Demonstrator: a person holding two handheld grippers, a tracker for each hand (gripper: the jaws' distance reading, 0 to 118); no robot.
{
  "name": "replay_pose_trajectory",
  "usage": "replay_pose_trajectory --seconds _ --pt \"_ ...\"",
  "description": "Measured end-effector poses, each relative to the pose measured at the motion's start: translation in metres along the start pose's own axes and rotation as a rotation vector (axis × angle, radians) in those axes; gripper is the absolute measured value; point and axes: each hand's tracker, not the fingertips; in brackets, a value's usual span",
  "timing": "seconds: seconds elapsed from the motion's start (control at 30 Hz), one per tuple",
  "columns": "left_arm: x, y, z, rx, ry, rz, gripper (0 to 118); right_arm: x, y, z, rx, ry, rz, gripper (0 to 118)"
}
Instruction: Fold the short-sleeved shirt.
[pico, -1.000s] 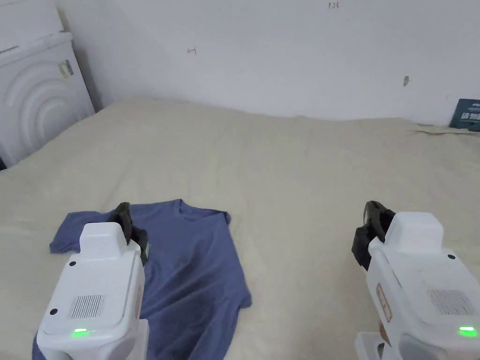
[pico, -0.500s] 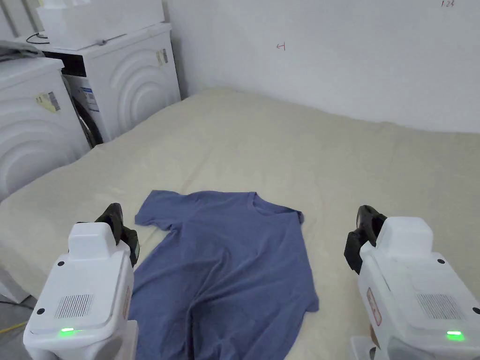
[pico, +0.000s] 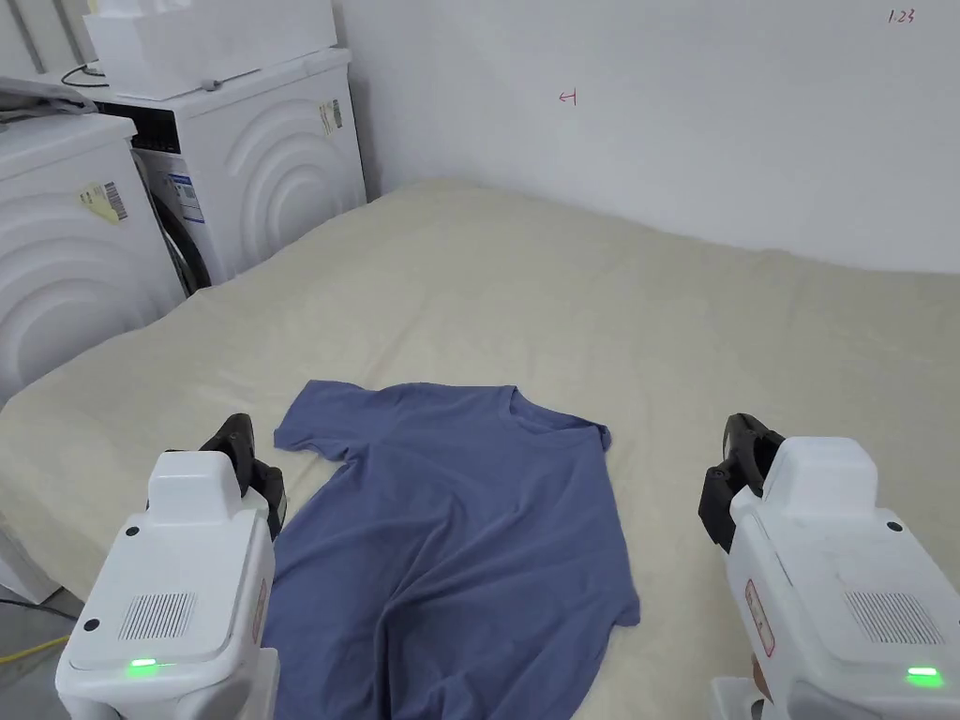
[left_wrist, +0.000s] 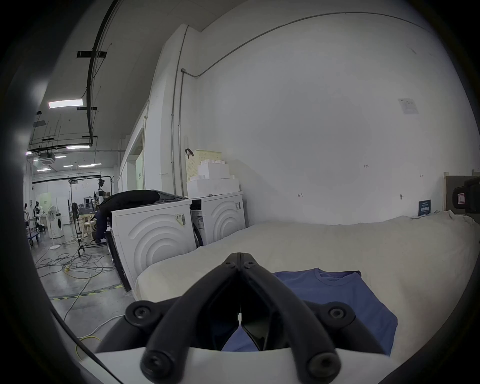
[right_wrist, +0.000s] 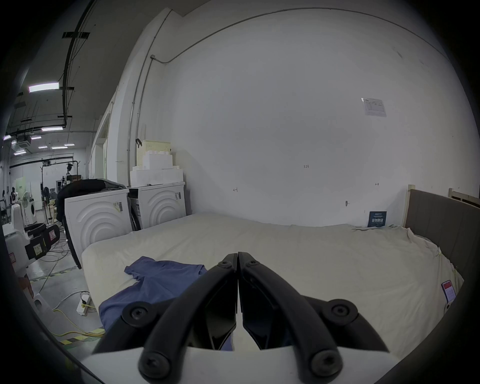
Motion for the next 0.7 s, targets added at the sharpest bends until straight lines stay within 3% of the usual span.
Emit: replay_pose_trajectory --seconds 0.37,0.7 --pt "0.029 0.010 -0.069 -0.207 -0.199 0.086 0 0.016 -0.002 -0.007 -0.013 -0.037 0.003 0" --pt "0.077 -0.035 -0.176 -0.716 -0.324 0.095 1 0.035 -0.012 -0.023 -0.056 -0.081 0.009 0"
